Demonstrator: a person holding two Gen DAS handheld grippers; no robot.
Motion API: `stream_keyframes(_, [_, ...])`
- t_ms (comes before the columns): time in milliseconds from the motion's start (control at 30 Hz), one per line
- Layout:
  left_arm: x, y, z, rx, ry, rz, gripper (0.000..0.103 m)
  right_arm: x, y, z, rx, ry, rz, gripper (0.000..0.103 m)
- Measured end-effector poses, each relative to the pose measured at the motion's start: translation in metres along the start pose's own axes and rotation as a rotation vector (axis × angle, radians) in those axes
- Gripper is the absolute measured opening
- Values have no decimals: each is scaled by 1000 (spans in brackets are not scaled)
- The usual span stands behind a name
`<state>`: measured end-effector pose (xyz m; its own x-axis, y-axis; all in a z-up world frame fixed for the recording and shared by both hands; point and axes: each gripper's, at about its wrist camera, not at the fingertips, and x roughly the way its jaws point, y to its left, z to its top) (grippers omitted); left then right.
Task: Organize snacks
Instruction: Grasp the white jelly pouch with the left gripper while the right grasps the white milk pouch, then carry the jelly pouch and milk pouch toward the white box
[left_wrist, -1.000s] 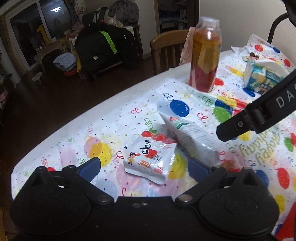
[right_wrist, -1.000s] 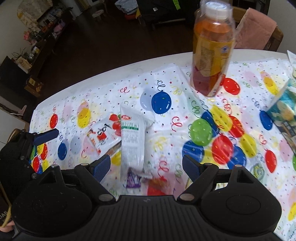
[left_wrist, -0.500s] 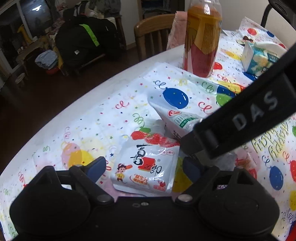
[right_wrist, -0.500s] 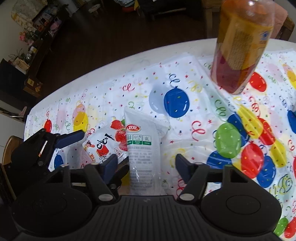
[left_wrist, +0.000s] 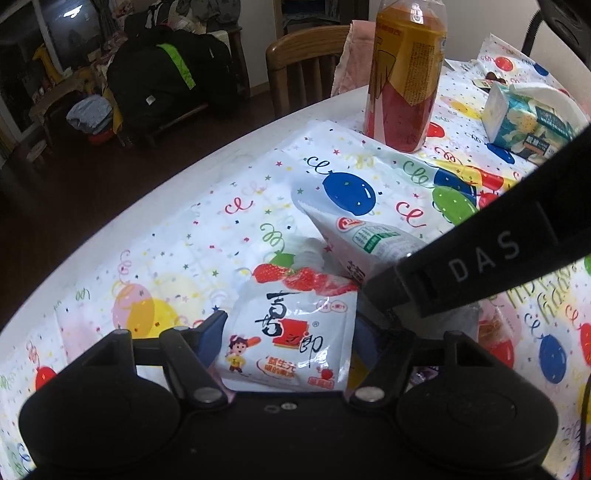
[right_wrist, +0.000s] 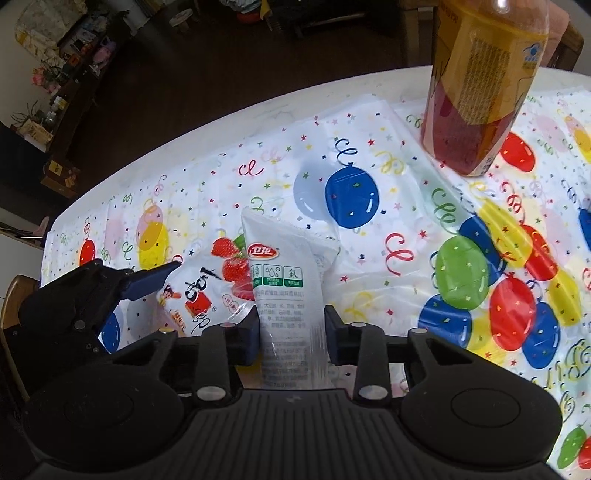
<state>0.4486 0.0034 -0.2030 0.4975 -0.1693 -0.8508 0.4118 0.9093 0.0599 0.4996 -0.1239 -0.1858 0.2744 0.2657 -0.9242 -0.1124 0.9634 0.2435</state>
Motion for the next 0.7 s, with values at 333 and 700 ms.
stream_keyframes(333, [-12, 2, -5, -102, 21, -1, 68, -22, -5, -8, -8, -11, -17, 26])
stream_keyframes(700, [-54, -5, -17, -155, 14, 25, 68, -66, -6, -33, -38, -30, 0, 23])
